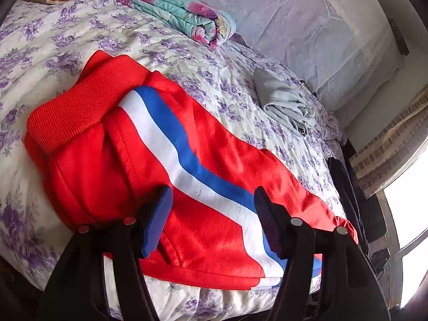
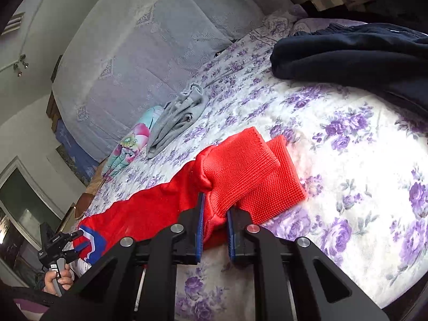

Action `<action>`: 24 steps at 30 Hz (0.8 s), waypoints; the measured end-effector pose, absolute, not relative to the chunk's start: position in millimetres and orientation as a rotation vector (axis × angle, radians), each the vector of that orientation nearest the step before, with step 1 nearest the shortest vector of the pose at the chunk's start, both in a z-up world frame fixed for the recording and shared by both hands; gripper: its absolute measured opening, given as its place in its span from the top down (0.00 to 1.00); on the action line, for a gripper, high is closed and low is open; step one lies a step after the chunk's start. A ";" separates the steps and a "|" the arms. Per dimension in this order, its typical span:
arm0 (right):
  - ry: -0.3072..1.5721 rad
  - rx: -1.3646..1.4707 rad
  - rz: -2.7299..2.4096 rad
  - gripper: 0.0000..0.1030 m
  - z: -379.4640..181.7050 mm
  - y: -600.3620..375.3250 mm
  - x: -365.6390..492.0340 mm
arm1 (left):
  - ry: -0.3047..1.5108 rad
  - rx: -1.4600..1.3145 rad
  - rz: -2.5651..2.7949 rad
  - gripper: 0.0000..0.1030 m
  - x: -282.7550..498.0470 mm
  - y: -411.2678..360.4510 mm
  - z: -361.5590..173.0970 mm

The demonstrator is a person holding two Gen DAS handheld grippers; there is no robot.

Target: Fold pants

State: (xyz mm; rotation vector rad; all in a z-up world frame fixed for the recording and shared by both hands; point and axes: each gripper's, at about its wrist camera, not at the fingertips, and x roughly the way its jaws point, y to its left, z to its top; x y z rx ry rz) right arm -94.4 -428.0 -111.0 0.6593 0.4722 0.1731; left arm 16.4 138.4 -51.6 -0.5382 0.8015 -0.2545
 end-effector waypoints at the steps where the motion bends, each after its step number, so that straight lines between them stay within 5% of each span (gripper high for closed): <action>1: 0.467 0.668 0.174 0.86 -110.2 -428.6 -94.5 | 0.804 -0.537 -0.253 0.40 16.7 138.1 -51.2; 8: 0.515 0.674 0.163 0.86 -113.2 -434.4 -89.4 | 0.776 -0.476 -0.239 0.40 8.4 131.8 -52.4; 10: 0.525 0.645 0.105 0.51 -104.0 -440.6 -95.1 | 0.773 -0.449 -0.232 0.40 6.5 128.3 -51.3; 12: 0.442 0.603 -0.026 0.35 -87.7 -456.0 -113.4 | 0.776 -0.421 -0.234 0.40 4.8 126.0 -49.7; 17: 0.382 0.560 -0.025 0.34 -44.9 -473.9 -117.3 | 0.791 -0.268 -0.293 0.27 -12.6 101.0 -37.1; 24: 0.625 0.409 0.512 0.34 -0.3 -324.3 4.5 | 0.820 0.041 -0.159 0.26 -36.5 77.1 -60.1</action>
